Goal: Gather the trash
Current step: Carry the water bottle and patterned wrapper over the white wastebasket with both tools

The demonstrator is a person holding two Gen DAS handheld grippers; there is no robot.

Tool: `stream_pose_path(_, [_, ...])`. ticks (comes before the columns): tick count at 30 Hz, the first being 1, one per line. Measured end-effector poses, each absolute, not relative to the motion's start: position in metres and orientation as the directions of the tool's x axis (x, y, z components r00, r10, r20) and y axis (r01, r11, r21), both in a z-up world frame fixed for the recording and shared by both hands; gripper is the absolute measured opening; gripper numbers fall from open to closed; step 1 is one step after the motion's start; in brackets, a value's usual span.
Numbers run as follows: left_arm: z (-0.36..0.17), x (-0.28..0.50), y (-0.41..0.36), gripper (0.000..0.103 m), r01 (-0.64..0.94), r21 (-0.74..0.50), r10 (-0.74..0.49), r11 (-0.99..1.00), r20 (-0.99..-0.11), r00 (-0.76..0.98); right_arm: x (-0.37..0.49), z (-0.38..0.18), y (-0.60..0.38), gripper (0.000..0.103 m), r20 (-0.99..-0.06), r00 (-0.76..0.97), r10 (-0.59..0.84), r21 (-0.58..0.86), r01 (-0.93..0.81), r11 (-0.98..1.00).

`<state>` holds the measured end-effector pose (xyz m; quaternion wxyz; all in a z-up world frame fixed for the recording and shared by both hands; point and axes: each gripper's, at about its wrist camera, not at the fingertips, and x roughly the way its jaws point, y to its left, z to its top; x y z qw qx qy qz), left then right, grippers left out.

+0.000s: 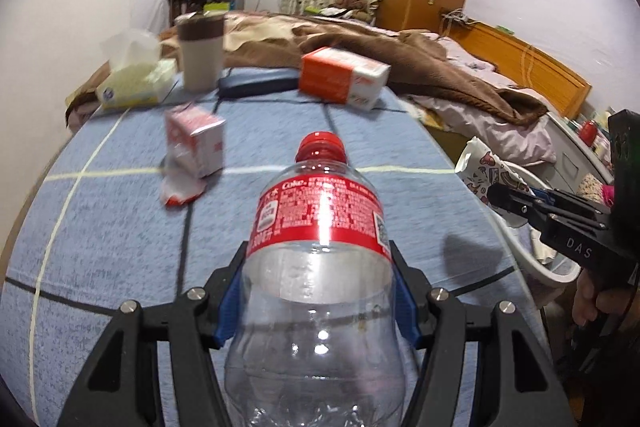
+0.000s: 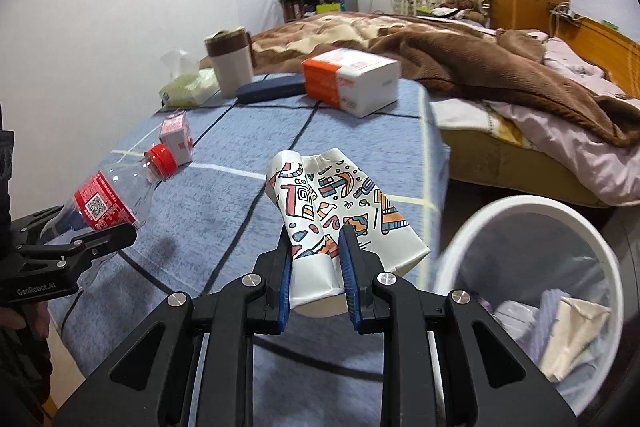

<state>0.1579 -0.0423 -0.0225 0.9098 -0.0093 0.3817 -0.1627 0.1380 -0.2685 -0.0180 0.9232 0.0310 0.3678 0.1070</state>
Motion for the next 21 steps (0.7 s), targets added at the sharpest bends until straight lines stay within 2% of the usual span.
stream_pose_path(14, [0.007, 0.145, -0.131, 0.064, 0.452, -0.117, -0.414, 0.884, -0.644, 0.643, 0.095, 0.0, -0.346, 0.022, -0.645, 0.762, 0.055, 0.113, 0.024, 0.993])
stream_pose_path(21, [0.011, 0.145, -0.193, 0.064, 0.547, -0.118, -0.481, 0.828, -0.649, 0.589, 0.078, -0.001, -0.388, 0.022, -0.654, 0.755, -0.038, 0.097, 0.134, 0.986])
